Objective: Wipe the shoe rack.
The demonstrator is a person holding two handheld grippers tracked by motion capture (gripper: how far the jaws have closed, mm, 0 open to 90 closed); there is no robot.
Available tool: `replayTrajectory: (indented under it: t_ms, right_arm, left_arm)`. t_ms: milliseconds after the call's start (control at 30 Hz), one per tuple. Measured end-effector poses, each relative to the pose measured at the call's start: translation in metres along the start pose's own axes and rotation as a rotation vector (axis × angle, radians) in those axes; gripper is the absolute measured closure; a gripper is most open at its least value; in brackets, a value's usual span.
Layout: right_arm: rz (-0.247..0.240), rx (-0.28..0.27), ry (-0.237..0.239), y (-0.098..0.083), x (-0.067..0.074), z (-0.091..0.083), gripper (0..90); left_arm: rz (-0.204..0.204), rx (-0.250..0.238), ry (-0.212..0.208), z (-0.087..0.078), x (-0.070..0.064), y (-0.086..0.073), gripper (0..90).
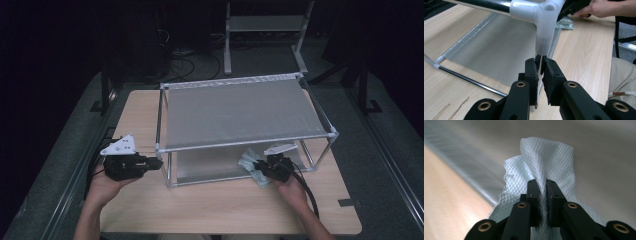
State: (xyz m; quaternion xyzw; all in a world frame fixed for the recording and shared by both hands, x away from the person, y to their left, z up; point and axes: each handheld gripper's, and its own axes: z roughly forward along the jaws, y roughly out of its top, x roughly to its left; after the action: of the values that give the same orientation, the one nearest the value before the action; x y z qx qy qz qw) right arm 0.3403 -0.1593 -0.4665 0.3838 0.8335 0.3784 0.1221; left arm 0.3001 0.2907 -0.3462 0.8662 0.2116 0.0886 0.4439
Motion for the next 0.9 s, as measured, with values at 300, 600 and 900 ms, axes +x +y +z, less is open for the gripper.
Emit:
replayTrajectory:
  t_ms: [300, 600, 900]
  right_arm:
    - [-0.136, -0.008, 0.11, 0.015, 0.035, 0.013, 81.6]
    - [-0.241, 0.005, 0.191, 0.034, 0.061, 0.028, 62.5]
    - [-0.306, 0.013, 0.19, 0.041, 0.078, 0.039, 78.0]
  left_arm:
    - [-0.005, -0.002, 0.008, 0.002, 0.003, 0.001, 81.5]
    - [-0.01, -0.003, -0.005, 0.001, 0.004, 0.005, 79.2]
    - [0.002, -0.026, -0.006, -0.012, 0.003, 0.017, 72.6]
